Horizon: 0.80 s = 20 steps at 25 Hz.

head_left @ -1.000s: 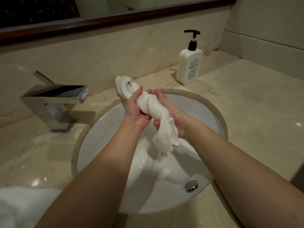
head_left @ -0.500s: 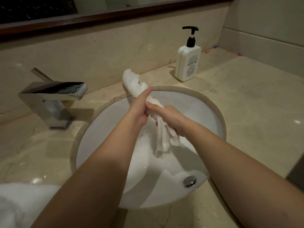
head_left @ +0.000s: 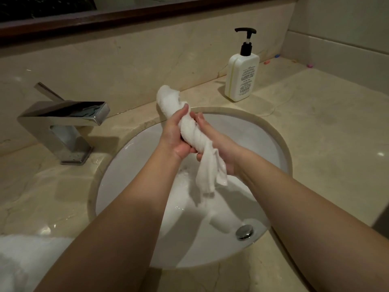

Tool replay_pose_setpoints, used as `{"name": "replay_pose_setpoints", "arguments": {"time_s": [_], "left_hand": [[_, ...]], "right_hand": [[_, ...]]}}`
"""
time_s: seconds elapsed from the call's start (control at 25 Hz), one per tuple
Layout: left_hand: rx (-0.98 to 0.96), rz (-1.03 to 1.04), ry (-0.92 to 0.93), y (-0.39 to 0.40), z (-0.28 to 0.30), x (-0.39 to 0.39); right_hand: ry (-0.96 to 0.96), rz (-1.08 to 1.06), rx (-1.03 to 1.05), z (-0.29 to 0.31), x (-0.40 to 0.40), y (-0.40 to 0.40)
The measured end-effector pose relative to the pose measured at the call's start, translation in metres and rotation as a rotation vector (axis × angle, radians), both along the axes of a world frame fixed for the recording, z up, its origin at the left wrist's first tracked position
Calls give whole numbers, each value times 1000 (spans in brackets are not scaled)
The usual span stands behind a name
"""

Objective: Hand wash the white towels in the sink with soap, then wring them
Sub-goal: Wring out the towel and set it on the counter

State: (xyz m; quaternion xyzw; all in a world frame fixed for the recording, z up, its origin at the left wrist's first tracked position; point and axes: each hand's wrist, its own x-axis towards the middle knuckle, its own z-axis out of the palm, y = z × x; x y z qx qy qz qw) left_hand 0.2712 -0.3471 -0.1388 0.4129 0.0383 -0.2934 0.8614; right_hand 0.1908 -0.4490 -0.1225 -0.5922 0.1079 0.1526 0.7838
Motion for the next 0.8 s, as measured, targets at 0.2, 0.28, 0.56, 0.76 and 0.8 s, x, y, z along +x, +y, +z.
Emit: {"name": "replay_pose_setpoints", "arguments": {"time_s": [0.2,0.28,0.56,0.76,0.8], "left_hand": [[166,115,26,-12,17,-5],[223,133,19,-14,19,-7],[225,158,99,-17,15,-11],[217,-16,88,-30,9,-28],[198,-60,94,-33,10,-31]], "right_hand": [[9,-192,-535,-13,9,11],[-73,-205,-640,-11,6,12],[-183,-231,-913,-13,6,10],[-77,-336,-758,-13,15,-7],[-68,-385,-741,-12,19,-8]]}}
